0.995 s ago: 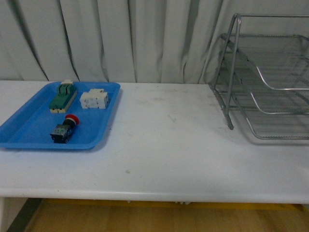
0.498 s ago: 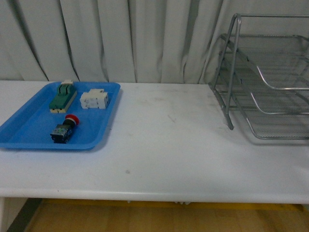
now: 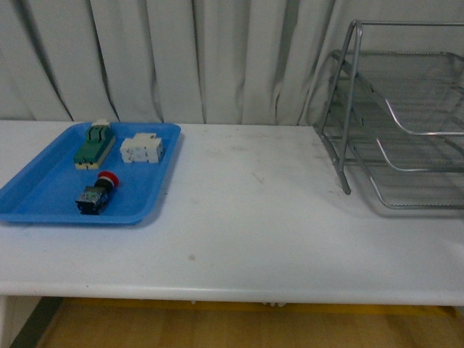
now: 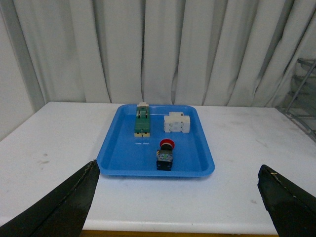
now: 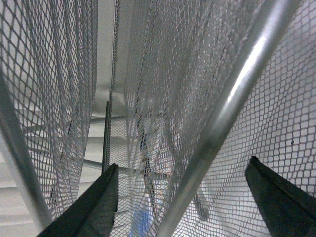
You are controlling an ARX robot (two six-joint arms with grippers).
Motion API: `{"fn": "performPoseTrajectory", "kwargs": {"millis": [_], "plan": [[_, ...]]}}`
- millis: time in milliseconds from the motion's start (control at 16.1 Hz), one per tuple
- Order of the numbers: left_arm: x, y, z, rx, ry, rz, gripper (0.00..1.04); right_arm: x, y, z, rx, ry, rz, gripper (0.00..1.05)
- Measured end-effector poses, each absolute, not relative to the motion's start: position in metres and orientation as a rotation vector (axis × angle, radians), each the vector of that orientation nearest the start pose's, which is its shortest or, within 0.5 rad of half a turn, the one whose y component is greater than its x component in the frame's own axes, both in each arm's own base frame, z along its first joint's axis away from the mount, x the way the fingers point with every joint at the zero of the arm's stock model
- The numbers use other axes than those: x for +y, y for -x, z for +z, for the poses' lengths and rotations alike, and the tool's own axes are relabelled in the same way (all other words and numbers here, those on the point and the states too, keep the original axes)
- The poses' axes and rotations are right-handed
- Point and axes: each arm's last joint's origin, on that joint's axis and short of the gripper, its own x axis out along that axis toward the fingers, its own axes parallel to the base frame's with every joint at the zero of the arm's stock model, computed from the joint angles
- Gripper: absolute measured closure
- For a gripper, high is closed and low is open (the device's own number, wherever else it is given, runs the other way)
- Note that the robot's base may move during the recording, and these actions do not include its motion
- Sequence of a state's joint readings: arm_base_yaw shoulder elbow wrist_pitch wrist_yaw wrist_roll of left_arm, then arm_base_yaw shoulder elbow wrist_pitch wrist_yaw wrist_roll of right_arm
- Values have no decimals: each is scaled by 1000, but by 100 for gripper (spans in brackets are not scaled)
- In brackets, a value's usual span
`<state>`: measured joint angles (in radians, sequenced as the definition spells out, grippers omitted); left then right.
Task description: Place button on rack with both arms
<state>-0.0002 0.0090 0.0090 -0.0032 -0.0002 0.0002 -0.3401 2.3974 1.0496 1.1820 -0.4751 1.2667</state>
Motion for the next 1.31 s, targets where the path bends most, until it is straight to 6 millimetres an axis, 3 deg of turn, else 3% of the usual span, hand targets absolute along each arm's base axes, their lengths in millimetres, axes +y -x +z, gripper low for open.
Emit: {"fn": "performPoseTrajectory", "kwargs": {"millis": [311,435,746,1306], "plan": [[0,-98,166,3,0,0,7,-127,-406,46,155,-1297,74,87],[0,-98,166,3,0,0,7,-126,-403,38,165,-1374,63,99],[0,-98,166,3,0,0,7,-132,-380,29,205,-1461,32,101],[0,-98,166,3,0,0,7,-142,-305,28,326,-1487,-7,101]]}}
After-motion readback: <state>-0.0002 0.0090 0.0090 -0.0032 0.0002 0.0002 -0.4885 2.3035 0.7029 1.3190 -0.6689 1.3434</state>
